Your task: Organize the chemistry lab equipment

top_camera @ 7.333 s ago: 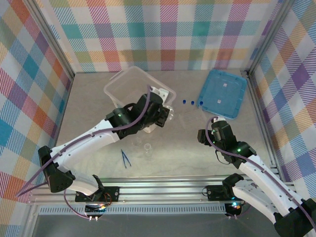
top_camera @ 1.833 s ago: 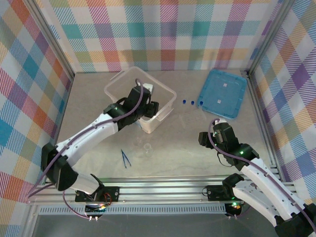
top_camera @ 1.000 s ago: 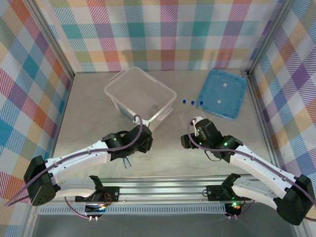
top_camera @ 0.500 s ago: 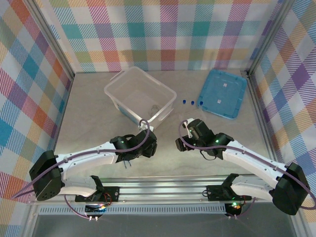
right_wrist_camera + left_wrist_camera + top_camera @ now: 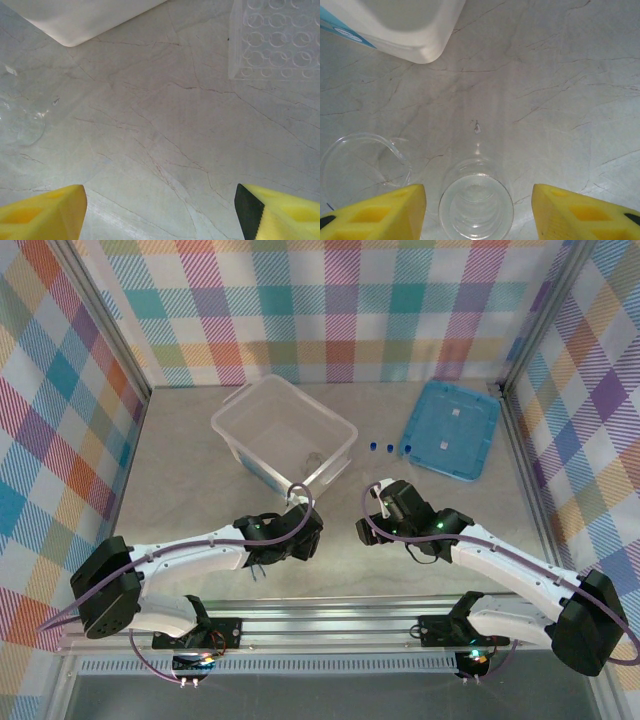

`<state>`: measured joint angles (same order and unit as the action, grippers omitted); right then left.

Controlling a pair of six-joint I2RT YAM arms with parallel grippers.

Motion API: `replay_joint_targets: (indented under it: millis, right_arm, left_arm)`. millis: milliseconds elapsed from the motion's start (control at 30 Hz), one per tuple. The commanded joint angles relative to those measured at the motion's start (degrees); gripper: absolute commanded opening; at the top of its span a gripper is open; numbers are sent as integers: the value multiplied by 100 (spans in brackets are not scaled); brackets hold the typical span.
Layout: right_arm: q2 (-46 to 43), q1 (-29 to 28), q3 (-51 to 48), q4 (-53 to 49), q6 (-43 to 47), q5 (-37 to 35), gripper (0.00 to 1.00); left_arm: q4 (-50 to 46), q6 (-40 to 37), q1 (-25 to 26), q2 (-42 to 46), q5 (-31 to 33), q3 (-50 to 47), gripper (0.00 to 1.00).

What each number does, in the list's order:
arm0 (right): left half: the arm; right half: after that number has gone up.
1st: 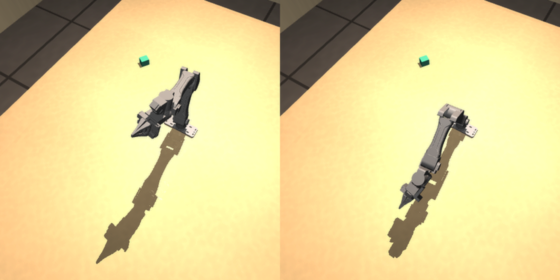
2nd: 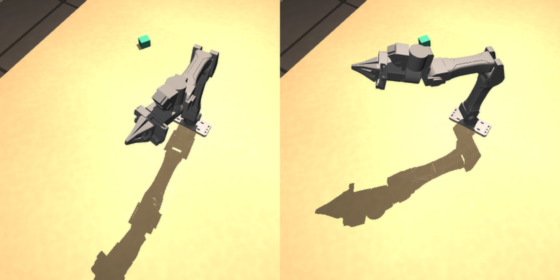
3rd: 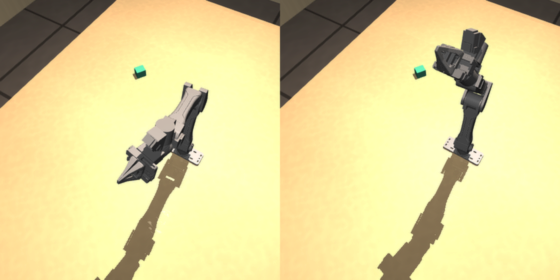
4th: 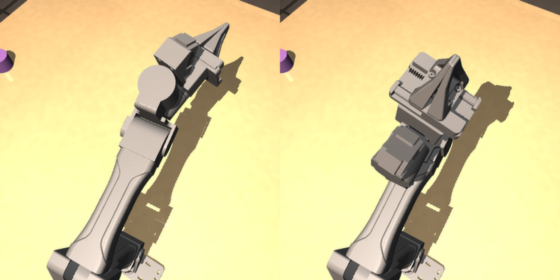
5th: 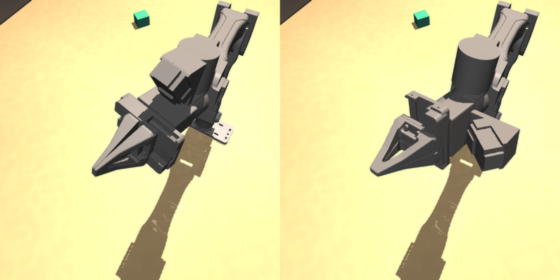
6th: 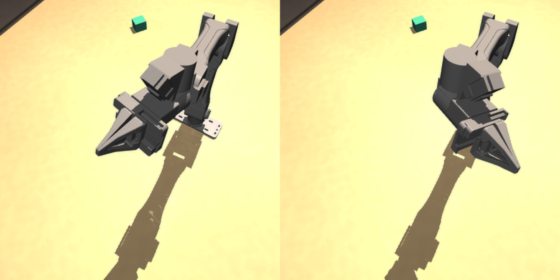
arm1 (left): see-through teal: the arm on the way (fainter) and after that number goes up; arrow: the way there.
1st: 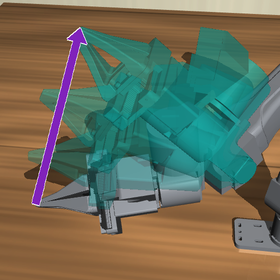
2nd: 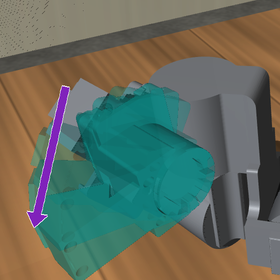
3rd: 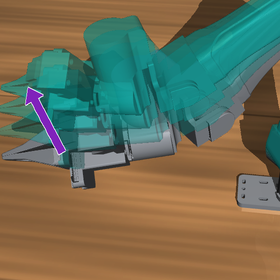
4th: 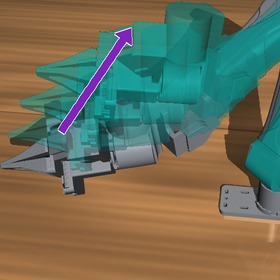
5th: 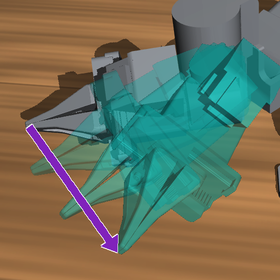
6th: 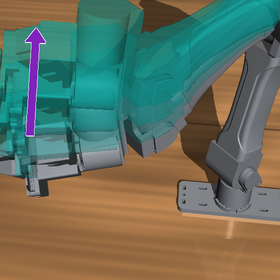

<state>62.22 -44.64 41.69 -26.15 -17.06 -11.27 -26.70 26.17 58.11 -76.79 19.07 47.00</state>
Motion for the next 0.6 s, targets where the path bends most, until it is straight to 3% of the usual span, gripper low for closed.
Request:
replay_joint_targets:
  millis: [0,567]
  right_arm:
    - [-5,-34,173,11,43,-32,79]
    - [-107,-28,137,4,-6,-68,79]
  left_arm:
    - [71,124,69,-71,118,-95,57]
    - [94,186,69,-169,40,-139,44]
